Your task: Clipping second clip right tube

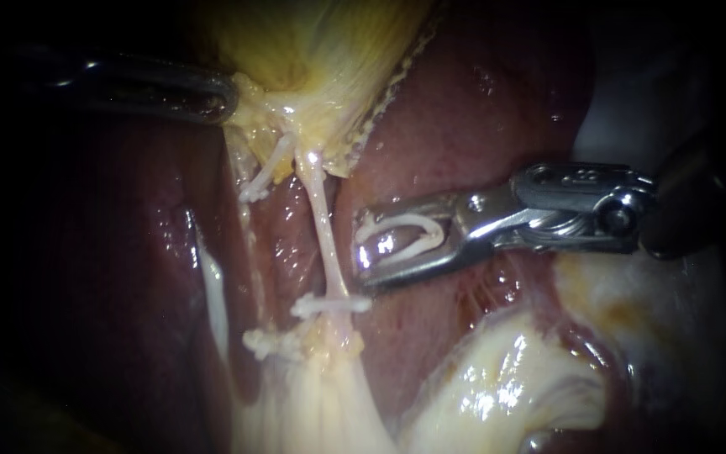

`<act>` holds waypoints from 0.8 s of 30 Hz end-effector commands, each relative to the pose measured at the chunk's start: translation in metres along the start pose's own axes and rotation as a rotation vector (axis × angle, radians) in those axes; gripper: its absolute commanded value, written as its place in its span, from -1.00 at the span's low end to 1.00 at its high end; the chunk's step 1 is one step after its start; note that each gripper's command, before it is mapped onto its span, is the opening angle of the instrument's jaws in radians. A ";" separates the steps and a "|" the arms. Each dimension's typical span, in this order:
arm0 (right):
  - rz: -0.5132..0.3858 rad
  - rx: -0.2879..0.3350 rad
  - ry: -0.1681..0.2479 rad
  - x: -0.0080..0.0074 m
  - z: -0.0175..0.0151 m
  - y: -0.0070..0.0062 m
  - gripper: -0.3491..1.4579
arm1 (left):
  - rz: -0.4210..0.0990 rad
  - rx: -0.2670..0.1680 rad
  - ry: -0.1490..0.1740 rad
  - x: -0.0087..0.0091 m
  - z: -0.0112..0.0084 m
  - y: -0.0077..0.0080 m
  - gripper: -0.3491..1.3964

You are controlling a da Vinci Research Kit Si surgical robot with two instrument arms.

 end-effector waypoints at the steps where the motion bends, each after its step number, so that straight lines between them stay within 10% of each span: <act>1: 0.016 0.005 0.008 0.0000 0.0002 0.0000 -0.10 | 0.000 0.000 0.000 0.0000 0.0000 0.0000 -1.00; 24: 0.172 0.127 0.133 0.0008 0.0061 -0.0022 -0.07 | 0.000 -0.001 0.000 0.0000 0.0001 0.0000 -1.00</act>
